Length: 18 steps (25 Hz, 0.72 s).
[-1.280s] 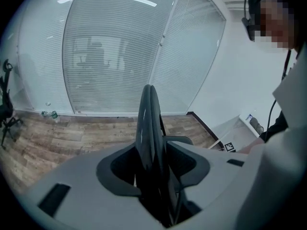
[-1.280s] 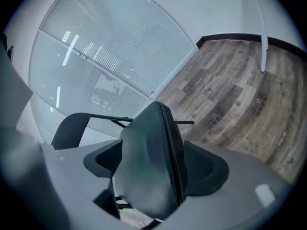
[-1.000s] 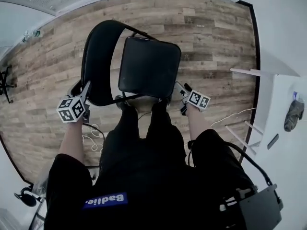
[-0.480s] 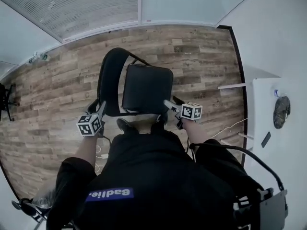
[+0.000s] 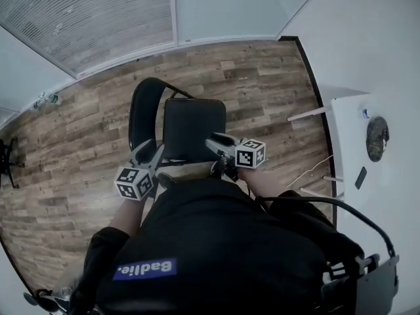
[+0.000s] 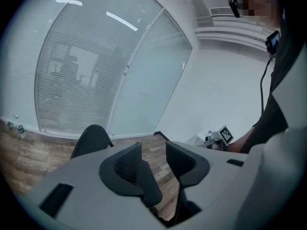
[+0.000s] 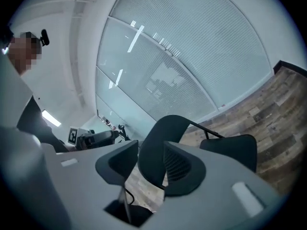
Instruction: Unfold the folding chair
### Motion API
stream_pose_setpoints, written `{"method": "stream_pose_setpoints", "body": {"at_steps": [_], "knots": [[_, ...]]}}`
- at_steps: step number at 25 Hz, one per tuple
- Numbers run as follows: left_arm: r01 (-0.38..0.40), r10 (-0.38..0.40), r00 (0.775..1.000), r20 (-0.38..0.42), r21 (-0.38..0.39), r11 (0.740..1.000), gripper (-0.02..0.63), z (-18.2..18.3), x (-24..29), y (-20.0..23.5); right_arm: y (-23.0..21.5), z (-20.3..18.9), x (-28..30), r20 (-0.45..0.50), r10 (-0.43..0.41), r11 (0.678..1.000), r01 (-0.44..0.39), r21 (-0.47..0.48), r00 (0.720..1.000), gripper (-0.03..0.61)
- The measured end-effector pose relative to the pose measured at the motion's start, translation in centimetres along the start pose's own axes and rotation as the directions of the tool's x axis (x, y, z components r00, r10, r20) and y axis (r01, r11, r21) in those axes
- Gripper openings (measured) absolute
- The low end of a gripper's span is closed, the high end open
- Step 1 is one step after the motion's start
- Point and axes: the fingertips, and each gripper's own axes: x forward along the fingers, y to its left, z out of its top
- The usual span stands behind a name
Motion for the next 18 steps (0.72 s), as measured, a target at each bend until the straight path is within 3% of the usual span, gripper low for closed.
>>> {"method": "stream_pose_setpoints", "body": {"at_steps": [4, 8, 14, 18], "knots": [[0.083, -0.085, 0.995, 0.044, 0.046, 0.995, 0.148, 4.0, 1.2, -4.1, 4.2, 2.0, 0.3, 0.034, 0.085, 0.994, -0.082, -0.071, 0.996, 0.072], [0.150, -0.158, 0.982, 0.105, 0.079, 0.985, 0.087, 8.3, 1.1, -7.6, 8.6, 5.3, -0.2, 0.080, 0.166, 0.971, -0.148, -0.189, 0.983, 0.020], [0.206, -0.227, 0.960, 0.163, 0.137, 0.969, 0.027, 13.0, 0.3, -11.5, 13.9, 11.8, -2.0, 0.185, 0.260, 0.926, -0.191, -0.325, 0.948, 0.003], [0.208, -0.237, 0.955, 0.177, 0.168, 0.964, 0.006, 13.1, -0.1, -13.0, 16.2, 12.7, -2.3, 0.182, 0.274, 0.878, -0.168, -0.449, 0.945, 0.002]]}}
